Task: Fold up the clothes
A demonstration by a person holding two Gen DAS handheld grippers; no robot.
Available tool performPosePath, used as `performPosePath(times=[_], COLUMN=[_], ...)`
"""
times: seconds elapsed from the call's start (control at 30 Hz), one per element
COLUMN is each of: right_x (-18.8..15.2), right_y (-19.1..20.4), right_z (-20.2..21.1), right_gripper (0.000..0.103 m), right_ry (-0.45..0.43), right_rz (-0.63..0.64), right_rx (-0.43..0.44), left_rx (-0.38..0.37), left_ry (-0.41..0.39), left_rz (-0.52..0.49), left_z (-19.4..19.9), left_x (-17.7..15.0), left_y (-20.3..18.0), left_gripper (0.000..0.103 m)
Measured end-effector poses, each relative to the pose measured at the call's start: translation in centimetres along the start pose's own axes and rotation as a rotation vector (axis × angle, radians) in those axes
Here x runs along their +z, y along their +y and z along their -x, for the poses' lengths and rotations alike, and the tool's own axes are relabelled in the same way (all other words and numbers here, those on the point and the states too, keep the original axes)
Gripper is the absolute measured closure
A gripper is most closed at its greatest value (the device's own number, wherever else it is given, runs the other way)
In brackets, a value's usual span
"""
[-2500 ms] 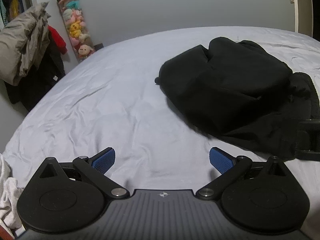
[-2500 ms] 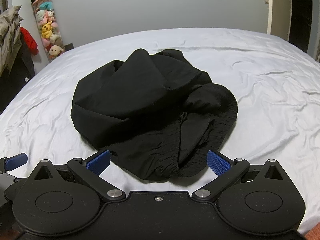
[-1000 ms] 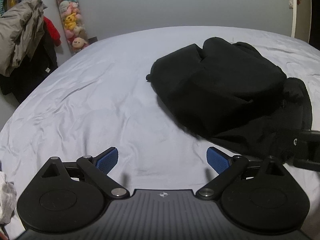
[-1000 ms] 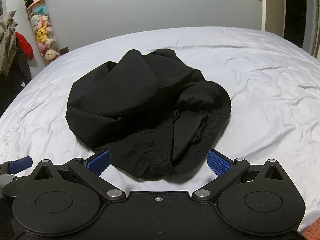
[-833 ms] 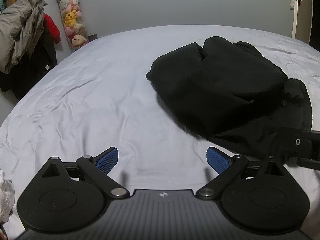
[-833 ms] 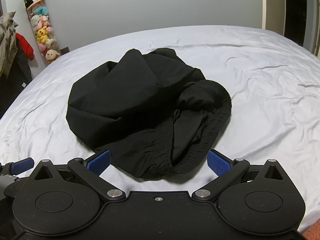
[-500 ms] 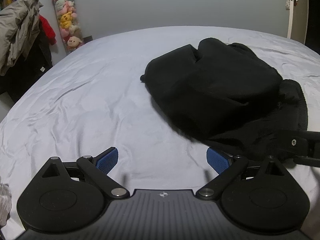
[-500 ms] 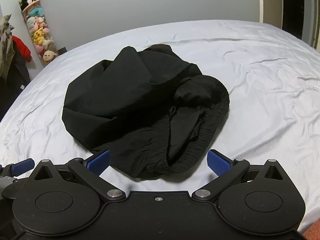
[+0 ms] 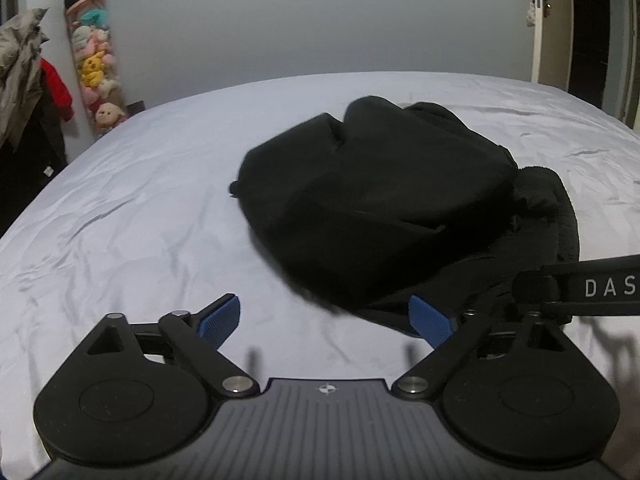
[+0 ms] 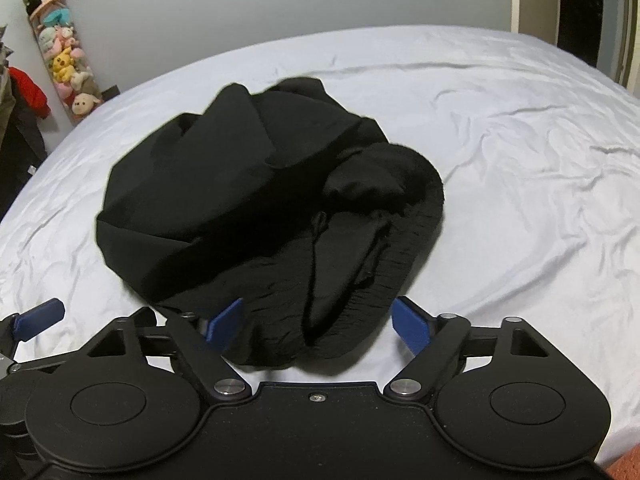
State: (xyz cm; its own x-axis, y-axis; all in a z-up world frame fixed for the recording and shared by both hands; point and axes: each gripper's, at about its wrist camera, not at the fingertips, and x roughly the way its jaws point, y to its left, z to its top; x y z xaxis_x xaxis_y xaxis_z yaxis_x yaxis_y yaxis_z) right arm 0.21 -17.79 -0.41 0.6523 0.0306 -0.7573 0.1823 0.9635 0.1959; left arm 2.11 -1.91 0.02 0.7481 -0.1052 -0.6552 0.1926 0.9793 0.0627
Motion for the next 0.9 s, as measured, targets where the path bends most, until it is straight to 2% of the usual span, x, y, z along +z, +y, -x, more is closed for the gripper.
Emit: performPosePath(times=[0.03,0.1,0.23,0.3,0.4,0.5,0.63,0.83,0.9], right_x=[0.0,0.2,0.5,0.8,1.5,2.6,3.4,3.2,3.2], right_y=[-0.2,-0.4,-0.8,-1.1,-1.6,-2.5,-4.1,-5.4,-5.6], right_z=[-0.2,-0.5,-1.2,-1.3,-0.6,0.5,0.9,0.3,0.3], right_gripper=[0.032,0.043,0.060,0.072,0.072,0.071,0.071,0.071,0.071], right_ry=[0.007,0.018,0.033,0.047,0.045,0.003,-0.008,0.002,-0.006], right_rz=[-0.009,-0.019,-0.043,-0.066,-0.089,-0.099,-0.146,-0.200,-0.192], right_rx=[0.007,0.015,0.038,0.069,0.076,0.028,-0.027,-0.029,-0.040], left_rx=[-0.017,-0.047,-0.100,-0.131,-0.188,-0.240,-0.314,-0.322,-0.316], left_ry=[0.003,0.005,-0.009,-0.024,-0.055,-0.067,-0.013,0.107,0.146], left_rz=[0.001,0.002,-0.017,-0.047,-0.107,-0.148,-0.148,-0.040,-0.036], left_z=[-0.2,-0.5,-0.4,0.0,0.9,1.6,1.4,-1.0,-1.7], left_x=[0.1,0.1,0.2,0.4,0.5,0.5,0.9,2.2,2.1], left_y=[-0.1,-0.3,-0.8,-1.3,-2.3,-3.5,-6.0,-8.1,-8.6], left_gripper=[0.027,0.032,0.034,0.034,0.034,0.034,0.034,0.054,0.067])
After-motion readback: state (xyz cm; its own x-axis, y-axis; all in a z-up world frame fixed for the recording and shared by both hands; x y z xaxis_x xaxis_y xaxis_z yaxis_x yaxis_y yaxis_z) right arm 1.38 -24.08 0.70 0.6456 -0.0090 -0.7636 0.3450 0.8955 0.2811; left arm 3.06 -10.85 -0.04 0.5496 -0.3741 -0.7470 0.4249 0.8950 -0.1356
